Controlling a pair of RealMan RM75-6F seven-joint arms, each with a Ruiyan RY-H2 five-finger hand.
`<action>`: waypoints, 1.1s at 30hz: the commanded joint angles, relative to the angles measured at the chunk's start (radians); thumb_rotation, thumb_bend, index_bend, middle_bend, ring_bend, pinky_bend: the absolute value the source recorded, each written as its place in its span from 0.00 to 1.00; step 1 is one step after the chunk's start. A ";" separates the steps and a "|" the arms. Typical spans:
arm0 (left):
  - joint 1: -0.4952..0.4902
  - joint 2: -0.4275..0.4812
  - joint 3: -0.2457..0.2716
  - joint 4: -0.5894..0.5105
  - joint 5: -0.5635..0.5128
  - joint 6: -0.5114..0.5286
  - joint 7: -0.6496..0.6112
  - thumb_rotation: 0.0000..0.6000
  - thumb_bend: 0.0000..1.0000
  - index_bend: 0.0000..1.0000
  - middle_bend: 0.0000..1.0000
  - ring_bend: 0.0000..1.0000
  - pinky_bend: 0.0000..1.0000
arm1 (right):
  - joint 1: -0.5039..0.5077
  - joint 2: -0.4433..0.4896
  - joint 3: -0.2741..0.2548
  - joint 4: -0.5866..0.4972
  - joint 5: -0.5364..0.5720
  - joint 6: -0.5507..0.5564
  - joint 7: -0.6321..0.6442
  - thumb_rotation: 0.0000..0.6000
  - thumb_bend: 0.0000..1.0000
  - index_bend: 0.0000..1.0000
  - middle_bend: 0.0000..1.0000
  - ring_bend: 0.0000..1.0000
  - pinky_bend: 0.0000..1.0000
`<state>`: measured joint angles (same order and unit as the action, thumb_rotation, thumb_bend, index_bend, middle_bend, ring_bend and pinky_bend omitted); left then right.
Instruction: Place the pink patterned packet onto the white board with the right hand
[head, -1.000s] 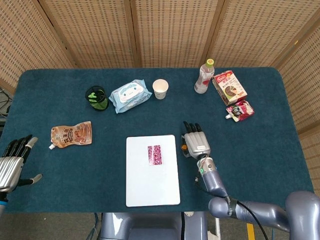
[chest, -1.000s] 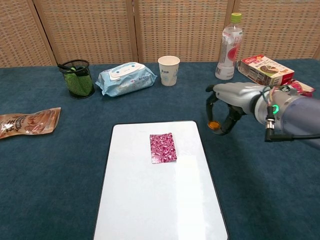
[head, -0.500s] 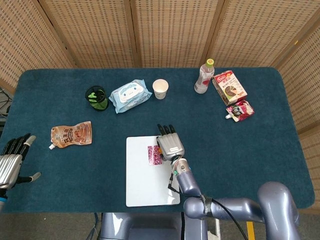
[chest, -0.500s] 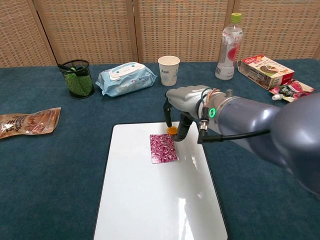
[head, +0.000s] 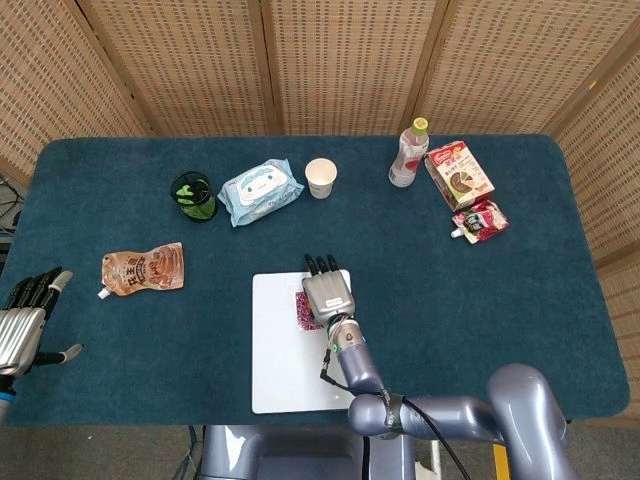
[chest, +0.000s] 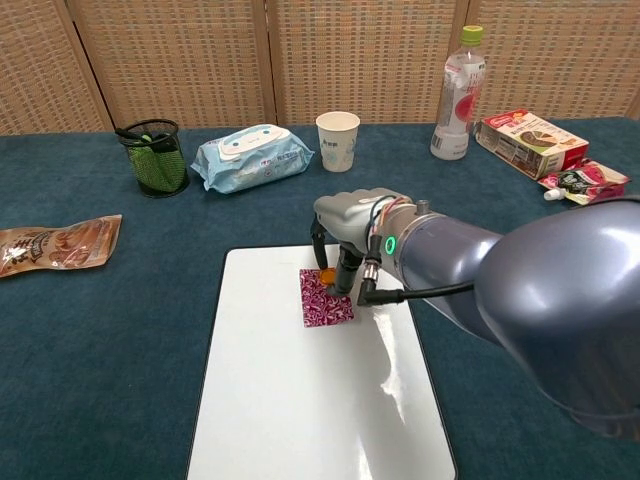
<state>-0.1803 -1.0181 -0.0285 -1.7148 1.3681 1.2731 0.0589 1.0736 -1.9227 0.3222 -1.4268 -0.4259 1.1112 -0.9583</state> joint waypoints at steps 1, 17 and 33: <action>0.001 0.001 0.000 0.000 0.001 0.003 -0.003 1.00 0.00 0.00 0.00 0.00 0.00 | 0.002 -0.005 -0.001 0.005 0.005 0.001 0.000 1.00 0.31 0.36 0.00 0.00 0.00; 0.004 0.004 0.002 0.002 0.012 0.014 -0.016 1.00 0.00 0.00 0.00 0.00 0.00 | -0.022 0.088 0.005 -0.130 -0.055 0.059 0.018 1.00 0.09 0.00 0.00 0.00 0.00; 0.028 -0.023 0.010 0.024 0.121 0.117 -0.037 1.00 0.00 0.00 0.00 0.00 0.00 | -0.444 0.595 -0.273 -0.213 -0.699 0.194 0.604 1.00 0.10 0.00 0.00 0.00 0.00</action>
<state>-0.1593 -1.0311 -0.0201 -1.7012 1.4643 1.3651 0.0296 0.7806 -1.4659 0.1557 -1.6787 -0.9726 1.2236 -0.5416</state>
